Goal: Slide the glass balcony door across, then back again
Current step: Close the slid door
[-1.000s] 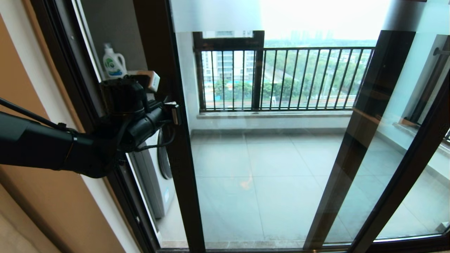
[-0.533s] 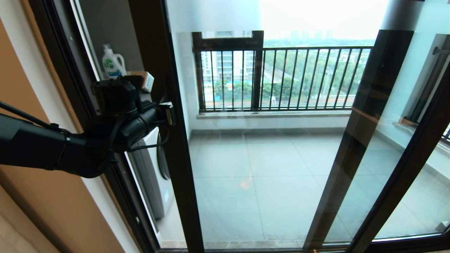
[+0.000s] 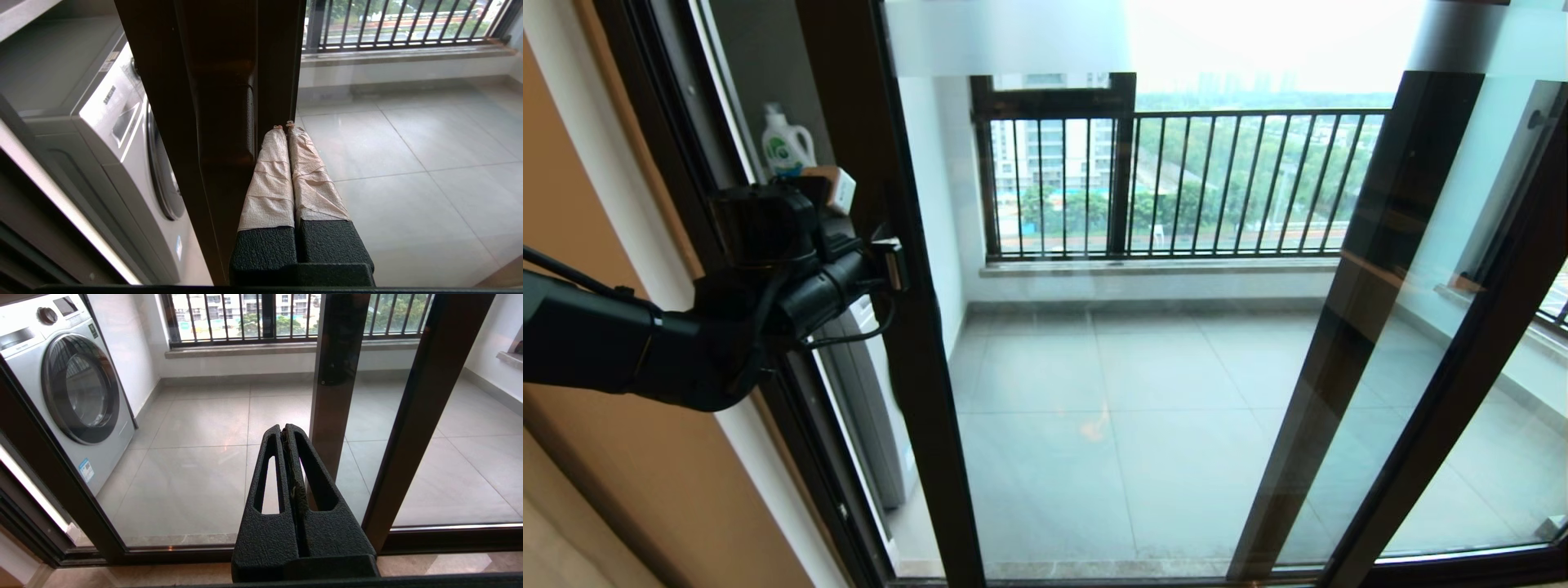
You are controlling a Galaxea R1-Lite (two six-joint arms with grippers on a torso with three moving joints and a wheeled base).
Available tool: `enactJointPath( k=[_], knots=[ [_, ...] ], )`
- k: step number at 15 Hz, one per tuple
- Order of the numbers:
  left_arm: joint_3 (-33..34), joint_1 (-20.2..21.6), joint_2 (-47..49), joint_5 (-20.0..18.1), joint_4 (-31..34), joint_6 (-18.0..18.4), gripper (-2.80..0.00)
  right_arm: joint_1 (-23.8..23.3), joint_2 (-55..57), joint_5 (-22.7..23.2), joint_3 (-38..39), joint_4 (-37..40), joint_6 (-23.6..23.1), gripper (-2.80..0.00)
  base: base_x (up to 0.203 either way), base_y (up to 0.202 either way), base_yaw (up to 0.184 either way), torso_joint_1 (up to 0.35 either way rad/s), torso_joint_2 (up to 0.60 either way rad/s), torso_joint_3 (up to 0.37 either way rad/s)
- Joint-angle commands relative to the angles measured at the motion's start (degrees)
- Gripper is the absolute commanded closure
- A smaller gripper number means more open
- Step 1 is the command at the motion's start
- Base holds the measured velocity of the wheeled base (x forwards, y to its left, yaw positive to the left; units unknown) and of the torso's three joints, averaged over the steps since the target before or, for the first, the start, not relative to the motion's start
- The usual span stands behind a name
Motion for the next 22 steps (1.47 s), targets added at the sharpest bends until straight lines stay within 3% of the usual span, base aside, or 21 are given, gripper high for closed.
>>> enactJointPath(
  k=[1, 10, 15, 22],
  knots=[
    [0.1, 0.7, 0.2, -0.3, -0.3, 0.0, 0.00, 0.0, 0.1, 0.0, 0.5, 0.0, 0.0, 0.00, 0.000, 0.000, 0.000, 0.000, 0.00, 0.000],
    [-0.7, 7.4, 1.0, -2.6, -0.4, 0.3, 0.00, 0.0, 0.1, 0.0, 0.5, 0.0, 0.0, 0.00, 0.000, 0.000, 0.000, 0.000, 0.00, 0.000],
    [-0.9, 13.1, 1.3, -5.5, -0.4, 0.1, 0.00, 0.0, 0.0, 0.0, 0.5, 0.0, 0.0, 0.00, 0.000, 0.000, 0.000, 0.000, 0.00, 0.000],
    [-0.3, 17.8, 1.3, -8.6, -0.4, 0.1, 0.00, 0.0, 0.1, 0.0, 0.5, 0.0, 0.0, 0.00, 0.000, 0.000, 0.000, 0.000, 0.00, 0.000]
  ],
)
